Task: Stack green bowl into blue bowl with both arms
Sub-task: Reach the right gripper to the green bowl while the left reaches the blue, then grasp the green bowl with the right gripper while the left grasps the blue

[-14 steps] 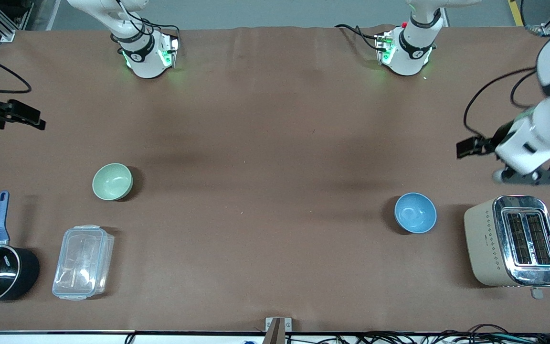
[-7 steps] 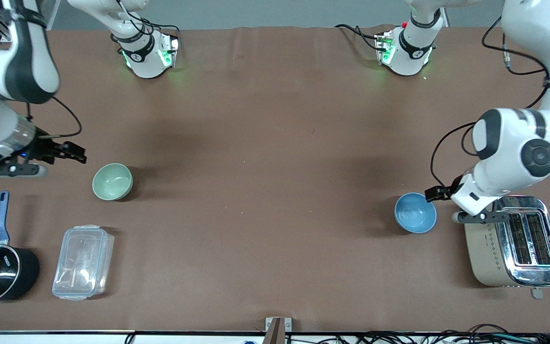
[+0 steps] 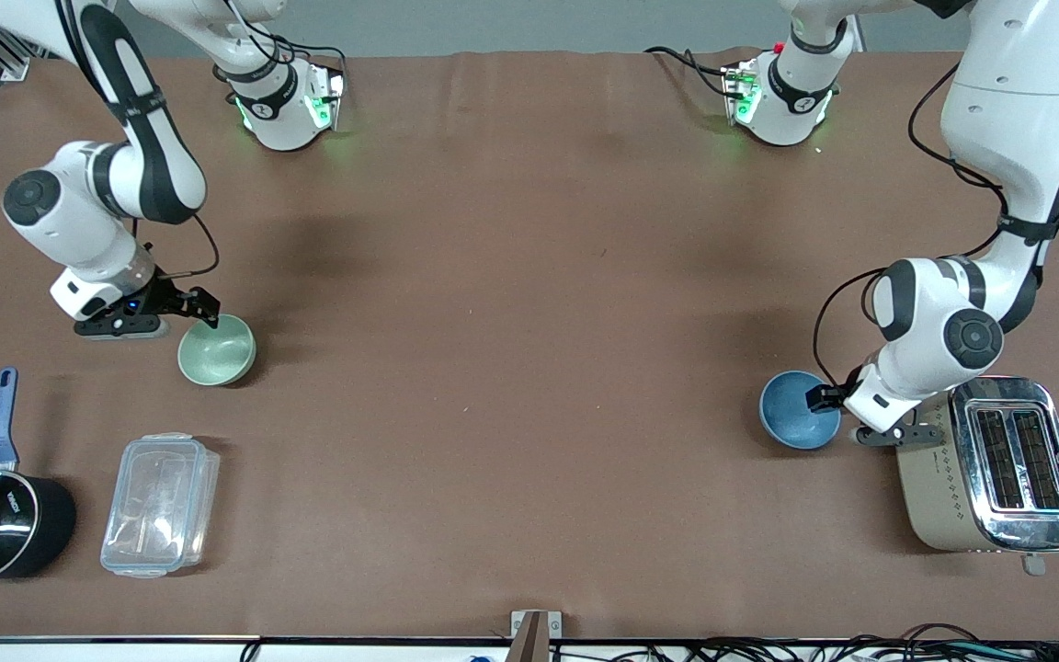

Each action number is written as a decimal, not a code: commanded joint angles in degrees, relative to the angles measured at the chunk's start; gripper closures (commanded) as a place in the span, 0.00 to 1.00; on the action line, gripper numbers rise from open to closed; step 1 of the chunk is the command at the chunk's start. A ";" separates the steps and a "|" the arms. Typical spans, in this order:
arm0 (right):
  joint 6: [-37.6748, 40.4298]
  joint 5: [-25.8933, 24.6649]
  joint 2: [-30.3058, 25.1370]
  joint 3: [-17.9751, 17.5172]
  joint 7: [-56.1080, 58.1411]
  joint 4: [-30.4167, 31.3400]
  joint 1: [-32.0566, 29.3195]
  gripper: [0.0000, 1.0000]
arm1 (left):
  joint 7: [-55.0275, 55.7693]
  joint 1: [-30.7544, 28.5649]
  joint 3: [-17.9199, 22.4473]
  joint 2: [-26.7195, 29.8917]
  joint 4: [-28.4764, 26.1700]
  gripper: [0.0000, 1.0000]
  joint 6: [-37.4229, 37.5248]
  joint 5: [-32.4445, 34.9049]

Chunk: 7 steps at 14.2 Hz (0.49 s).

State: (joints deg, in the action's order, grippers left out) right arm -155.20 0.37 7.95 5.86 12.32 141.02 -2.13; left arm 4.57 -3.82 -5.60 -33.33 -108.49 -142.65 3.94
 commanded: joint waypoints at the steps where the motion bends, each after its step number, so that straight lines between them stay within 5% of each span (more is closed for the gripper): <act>1: -4.31 -0.28 4.52 0.82 2.45 0.30 -0.42 0.00 | 0.97 0.13 -0.20 -0.59 1.52 0.89 0.00 1.25; 2: -4.58 -0.28 4.70 0.82 2.45 0.39 -0.42 0.00 | 1.06 0.13 -0.20 -0.59 1.52 0.99 0.00 0.99; 5: -4.93 -0.20 6.19 0.82 2.36 0.39 -0.42 0.15 | 5.08 0.48 -1.08 0.20 1.35 1.00 0.09 -0.69; 7: -5.90 -0.20 6.55 0.82 2.01 0.31 -0.42 0.31 | 11.22 0.49 -5.10 1.43 1.09 1.00 0.70 -0.69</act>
State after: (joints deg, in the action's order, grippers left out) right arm -159.72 0.37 14.31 6.80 13.96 140.98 -2.18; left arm 10.17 -3.83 -7.36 -32.88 -107.08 -142.30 3.81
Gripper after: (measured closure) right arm 0.141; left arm 0.912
